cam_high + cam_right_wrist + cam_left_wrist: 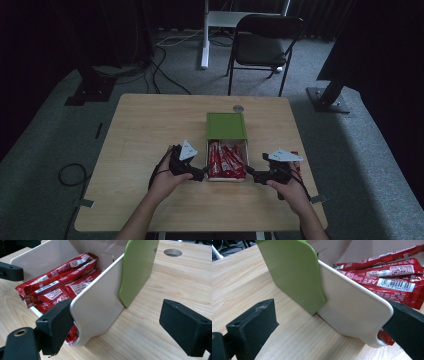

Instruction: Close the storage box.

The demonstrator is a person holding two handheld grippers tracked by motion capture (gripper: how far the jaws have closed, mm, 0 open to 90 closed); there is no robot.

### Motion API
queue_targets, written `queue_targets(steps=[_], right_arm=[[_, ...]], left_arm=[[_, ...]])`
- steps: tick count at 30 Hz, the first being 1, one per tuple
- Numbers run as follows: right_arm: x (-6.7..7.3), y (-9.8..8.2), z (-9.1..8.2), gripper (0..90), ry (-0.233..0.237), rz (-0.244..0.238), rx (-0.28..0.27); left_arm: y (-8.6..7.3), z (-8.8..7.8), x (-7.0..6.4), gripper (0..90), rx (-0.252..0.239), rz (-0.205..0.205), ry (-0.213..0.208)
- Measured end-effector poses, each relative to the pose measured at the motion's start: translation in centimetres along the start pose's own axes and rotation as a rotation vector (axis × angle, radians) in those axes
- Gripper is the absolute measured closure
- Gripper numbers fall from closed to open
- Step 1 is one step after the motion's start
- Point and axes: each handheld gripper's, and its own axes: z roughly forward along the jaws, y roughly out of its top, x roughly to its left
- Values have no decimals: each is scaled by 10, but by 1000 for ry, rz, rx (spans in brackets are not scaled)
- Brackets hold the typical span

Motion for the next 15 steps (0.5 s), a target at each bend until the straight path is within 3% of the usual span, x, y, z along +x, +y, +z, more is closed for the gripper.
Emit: queue_targets(steps=[15], right_arm=[[-7,6,7,110,-10,30,-13]], left_arm=[[6,6,8,17,-4,-18,3]])
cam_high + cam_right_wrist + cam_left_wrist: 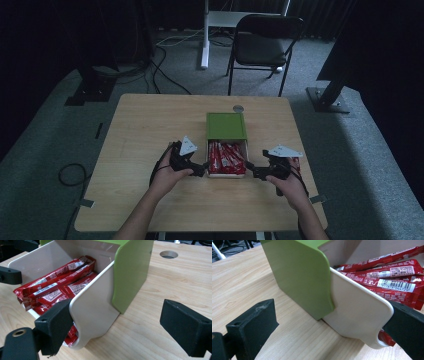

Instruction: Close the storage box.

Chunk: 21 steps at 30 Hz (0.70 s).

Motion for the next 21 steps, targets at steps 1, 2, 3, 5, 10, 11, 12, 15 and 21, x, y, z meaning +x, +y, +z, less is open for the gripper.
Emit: queue_targets(steps=[1,2,3,5,10,11,12,15,21], right_arm=[[-1,0,1,110,-4,2,-2],[-1,1,2,110,-9,2,-2],[-1,2,3,110,-10,2,-3],[-3,3,4,110,-13,4,-4],[-5,6,7,110,-20,2,-3],[-5,7,7,110,-23,3,-4],[-5,7,8,110,-24,6,-6],[-6,7,9,110,-31,10,-10],[-8,8,12,110,-36,21,-12]], left_arm=[[1,1,1,17,-1,0,4],[1,2,2,17,-1,-1,4],[1,2,3,17,-4,-5,6],[2,3,4,17,-5,-11,6],[4,5,6,17,-5,-7,18],[4,5,6,17,-4,-7,17],[5,6,7,17,-5,-10,19],[5,7,8,17,-4,-11,18],[6,9,12,17,-6,-24,12]])
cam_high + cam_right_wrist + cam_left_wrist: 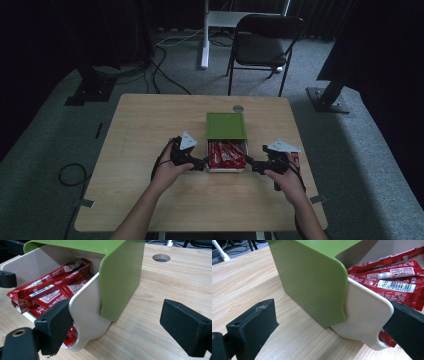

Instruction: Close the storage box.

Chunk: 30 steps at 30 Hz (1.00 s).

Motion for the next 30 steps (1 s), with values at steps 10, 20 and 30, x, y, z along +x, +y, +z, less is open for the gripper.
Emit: queue_targets(steps=[10,20,30], right_arm=[[-2,6,4,110,-17,-15,9],[-6,11,13,110,-41,-2,6],[-9,14,20,105,-64,10,-1]], left_arm=[[5,4,4,17,9,11,10],[9,10,9,17,3,11,40],[13,16,13,17,2,15,62]])
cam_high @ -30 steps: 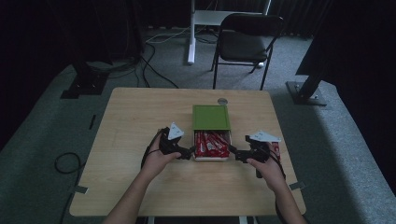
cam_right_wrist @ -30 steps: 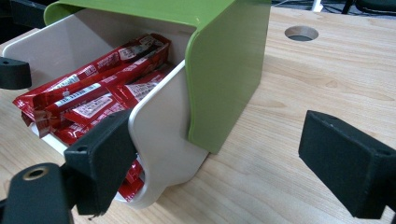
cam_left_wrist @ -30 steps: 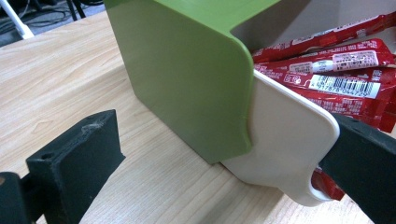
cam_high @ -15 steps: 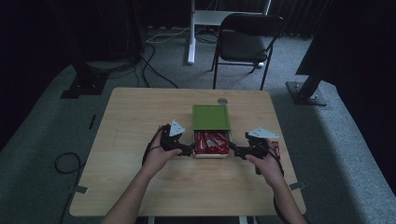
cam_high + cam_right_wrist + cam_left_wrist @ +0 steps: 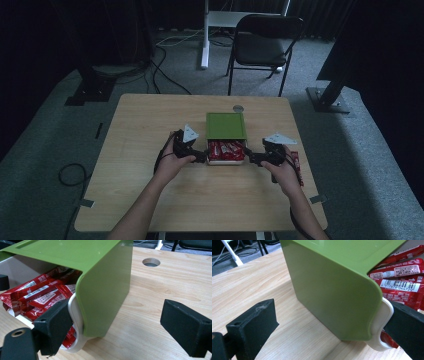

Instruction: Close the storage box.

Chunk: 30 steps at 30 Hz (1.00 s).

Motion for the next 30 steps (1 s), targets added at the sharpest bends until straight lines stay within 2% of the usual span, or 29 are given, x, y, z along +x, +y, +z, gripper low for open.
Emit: queue_targets(steps=[5,13,25,30], right_arm=[[-1,3,4,105,-15,-7,-1],[-3,5,9,105,-28,6,-5],[-2,6,9,102,-28,-2,-2],[-2,4,7,101,-19,-3,-8]], left_arm=[[2,3,3,17,0,-4,8],[3,7,5,17,3,-4,18],[3,11,3,19,18,2,3],[6,6,0,19,0,0,-11]])
